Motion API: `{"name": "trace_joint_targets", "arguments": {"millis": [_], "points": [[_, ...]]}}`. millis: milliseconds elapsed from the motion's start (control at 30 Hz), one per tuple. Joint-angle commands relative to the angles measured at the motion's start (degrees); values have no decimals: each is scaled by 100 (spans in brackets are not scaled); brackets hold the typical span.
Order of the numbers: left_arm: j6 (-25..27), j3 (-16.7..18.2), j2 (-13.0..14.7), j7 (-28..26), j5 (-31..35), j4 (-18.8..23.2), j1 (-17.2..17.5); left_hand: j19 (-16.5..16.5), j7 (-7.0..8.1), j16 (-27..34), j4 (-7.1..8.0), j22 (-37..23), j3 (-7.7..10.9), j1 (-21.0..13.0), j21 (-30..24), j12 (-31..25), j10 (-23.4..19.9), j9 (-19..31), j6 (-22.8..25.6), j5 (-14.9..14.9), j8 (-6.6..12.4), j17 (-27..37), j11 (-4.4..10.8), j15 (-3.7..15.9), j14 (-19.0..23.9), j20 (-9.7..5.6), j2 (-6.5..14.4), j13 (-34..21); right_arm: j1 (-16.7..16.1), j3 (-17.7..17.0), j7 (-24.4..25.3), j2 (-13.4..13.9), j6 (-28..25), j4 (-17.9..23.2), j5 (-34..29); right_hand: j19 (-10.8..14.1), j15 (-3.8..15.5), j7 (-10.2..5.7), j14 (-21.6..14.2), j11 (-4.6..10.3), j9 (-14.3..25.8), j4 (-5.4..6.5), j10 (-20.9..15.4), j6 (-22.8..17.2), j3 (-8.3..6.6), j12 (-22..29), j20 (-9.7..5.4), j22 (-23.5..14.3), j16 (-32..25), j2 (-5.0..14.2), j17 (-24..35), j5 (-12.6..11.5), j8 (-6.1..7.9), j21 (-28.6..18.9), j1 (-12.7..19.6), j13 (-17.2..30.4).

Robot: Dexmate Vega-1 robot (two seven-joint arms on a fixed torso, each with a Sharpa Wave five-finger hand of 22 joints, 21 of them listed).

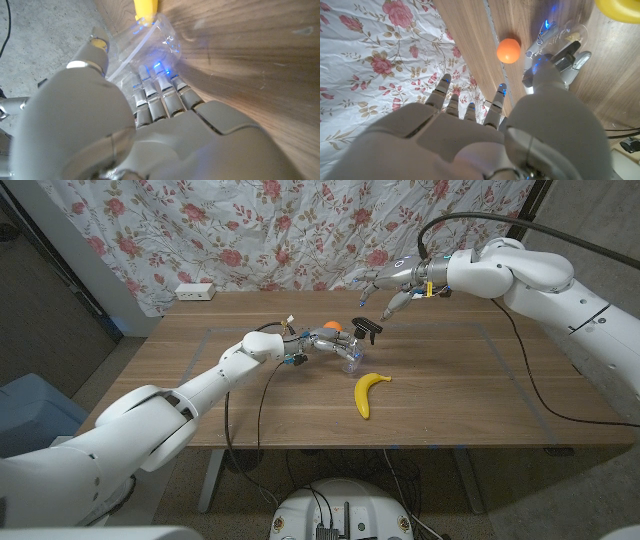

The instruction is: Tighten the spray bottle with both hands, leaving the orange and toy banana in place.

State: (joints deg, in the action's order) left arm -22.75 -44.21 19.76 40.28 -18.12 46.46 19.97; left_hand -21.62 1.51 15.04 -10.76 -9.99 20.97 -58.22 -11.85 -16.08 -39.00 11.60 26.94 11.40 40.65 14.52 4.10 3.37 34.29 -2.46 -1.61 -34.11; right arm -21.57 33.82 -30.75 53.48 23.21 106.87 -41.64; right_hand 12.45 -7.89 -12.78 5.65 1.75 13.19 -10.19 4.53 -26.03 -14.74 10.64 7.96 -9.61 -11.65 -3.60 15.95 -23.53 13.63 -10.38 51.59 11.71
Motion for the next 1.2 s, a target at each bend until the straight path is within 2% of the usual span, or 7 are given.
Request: {"name": "trace_joint_targets", "arguments": {"millis": [33,467,800,967,1200], "points": [[-206,-51,-202,246,17,-487,-218,-63,192,-7,84,-25,121,227,1,-13,-626,22,1006,31,947,11,587,748,31,-211,846,-31,137,22,252,-60,610,-328,41,5,-37,6,44,-19,23,12,59,-69,-38,31,-15,1,8,-45,20,-44,58,5,42,19],[-313,-92,-300,381,68,-706,-328,-62,191,-3,82,-25,119,220,3,-5,-621,22,1005,31,943,18,590,749,34,-206,846,-34,238,47,357,-123,1064,-476,-5,-3,-34,5,60,-25,27,44,79,-129,-19,37,-24,0,-3,-82,26,-75,87,-2,49,17],[-504,-117,-484,524,87,-1113,-488,-63,198,-2,81,-25,114,219,3,-5,-635,22,1018,30,946,20,588,752,37,-202,839,-38,336,86,279,-193,1348,-530,-11,-89,-60,5,110,-36,28,82,146,-187,17,28,-7,-1,-4,-128,35,-114,115,14,35,13],[-513,-117,-488,534,98,-1124,-494,-61,199,-2,84,-25,115,219,5,-4,-638,23,1015,30,944,23,600,745,34,-203,845,-40,381,121,187,-221,1443,-585,-6,-97,-64,5,120,-43,28,93,149,-205,28,32,-9,-2,-6,-138,37,-126,123,12,28,13],[-404,-108,-397,509,96,-894,-406,-62,190,-3,85,-25,115,220,5,3,-634,23,1012,30,941,23,584,749,38,-200,844,-40,427,164,153,-258,1582,-677,-63,-105,-55,5,133,-46,30,111,146,-236,44,41,-7,-2,-11,-151,42,-144,137,7,15,11]]}}
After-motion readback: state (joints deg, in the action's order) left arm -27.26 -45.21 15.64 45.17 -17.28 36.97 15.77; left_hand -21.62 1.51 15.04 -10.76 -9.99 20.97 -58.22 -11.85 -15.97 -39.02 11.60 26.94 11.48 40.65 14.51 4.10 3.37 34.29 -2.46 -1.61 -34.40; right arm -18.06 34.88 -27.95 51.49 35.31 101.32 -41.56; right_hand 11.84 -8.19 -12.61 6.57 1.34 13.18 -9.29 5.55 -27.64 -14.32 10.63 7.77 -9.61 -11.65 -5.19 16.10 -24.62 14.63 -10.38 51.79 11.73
